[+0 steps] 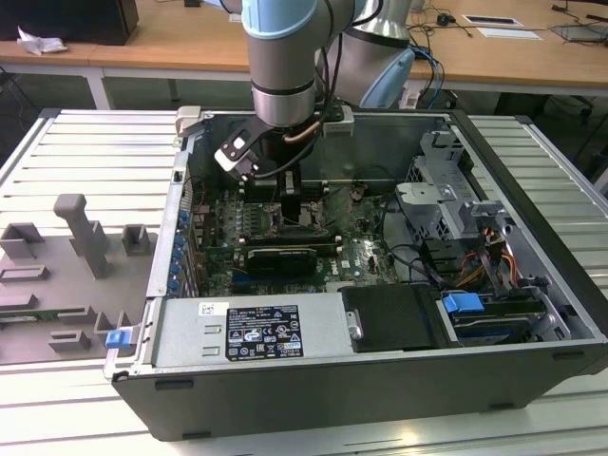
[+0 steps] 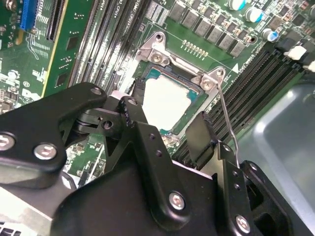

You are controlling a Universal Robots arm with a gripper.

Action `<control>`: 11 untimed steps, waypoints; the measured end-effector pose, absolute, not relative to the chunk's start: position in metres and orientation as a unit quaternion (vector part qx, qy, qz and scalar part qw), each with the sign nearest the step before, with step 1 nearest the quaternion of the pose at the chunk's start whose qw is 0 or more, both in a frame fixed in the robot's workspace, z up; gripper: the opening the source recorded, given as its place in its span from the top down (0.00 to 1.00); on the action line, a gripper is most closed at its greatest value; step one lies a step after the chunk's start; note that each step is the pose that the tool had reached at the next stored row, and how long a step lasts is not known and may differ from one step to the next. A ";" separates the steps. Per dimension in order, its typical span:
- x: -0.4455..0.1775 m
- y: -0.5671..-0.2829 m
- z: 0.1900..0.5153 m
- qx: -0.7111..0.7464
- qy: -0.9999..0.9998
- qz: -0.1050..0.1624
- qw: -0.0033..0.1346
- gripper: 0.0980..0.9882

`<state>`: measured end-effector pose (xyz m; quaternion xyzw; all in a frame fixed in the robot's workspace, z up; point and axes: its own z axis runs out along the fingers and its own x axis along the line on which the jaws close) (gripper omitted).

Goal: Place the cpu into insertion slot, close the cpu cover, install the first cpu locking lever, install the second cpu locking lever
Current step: 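Place the cpu into insertion slot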

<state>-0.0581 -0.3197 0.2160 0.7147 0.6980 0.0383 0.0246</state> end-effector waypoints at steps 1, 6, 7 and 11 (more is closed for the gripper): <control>-0.059 -0.320 0.216 0.715 0.698 0.038 0.025 0.43; -0.061 -0.320 0.217 0.715 0.698 0.039 0.024 0.43; -0.062 -0.320 0.217 0.715 0.698 0.039 0.024 0.43; -0.070 -0.320 0.217 0.715 0.698 0.039 0.024 0.43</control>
